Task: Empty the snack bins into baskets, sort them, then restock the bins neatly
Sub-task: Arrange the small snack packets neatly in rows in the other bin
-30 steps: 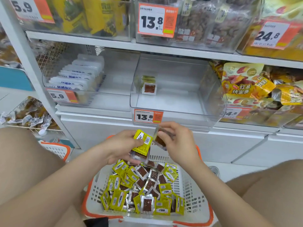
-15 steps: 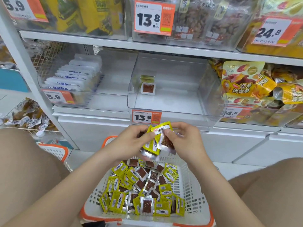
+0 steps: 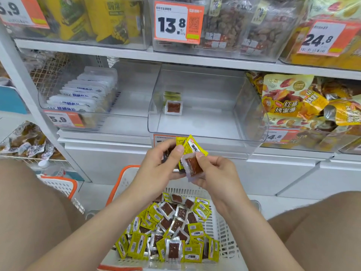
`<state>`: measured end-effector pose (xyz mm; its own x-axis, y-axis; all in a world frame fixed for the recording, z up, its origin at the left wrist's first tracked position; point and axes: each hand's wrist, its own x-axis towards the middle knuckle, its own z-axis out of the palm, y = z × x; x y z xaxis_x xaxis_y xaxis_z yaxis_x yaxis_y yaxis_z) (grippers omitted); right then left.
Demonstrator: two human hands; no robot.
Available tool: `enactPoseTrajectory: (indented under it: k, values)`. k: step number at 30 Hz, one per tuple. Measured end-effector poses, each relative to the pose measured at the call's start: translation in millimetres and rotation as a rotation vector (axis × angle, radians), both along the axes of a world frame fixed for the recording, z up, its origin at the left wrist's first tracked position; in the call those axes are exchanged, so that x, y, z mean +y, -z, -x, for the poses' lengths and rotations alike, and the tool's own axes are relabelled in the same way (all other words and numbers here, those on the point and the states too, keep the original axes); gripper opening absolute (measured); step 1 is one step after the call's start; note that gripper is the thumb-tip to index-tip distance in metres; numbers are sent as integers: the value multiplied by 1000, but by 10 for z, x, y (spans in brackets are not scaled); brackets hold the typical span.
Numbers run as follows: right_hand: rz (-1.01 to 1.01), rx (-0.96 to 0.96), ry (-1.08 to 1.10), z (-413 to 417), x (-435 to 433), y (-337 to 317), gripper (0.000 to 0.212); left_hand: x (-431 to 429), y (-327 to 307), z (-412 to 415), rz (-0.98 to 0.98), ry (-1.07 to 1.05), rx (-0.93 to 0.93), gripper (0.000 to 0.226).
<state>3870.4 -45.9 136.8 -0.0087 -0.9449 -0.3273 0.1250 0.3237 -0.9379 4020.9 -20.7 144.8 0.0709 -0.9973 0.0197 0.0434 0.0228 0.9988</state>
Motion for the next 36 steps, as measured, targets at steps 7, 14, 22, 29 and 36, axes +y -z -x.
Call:
enactPoseTrajectory:
  k: [7,14,22,29,36]
  values:
    - [165,356,-70,222,-84,-25,31,-47,6,-106,-41,-123,-91,22]
    - [827,418,-102,197,-30,-125,12,-25,15,-131,-61,-69,-176,26]
    - [753,462,-221,81,11,29,23,-14,-6,-156,-56,-86,-93,28]
    - [340,320,-266,38,-33,-4,42,-47,28,-222,45,-8,-179,18]
    - [264,142,-208,70,-51,-3,30,-42,-14,-215,33,143,-207,45]
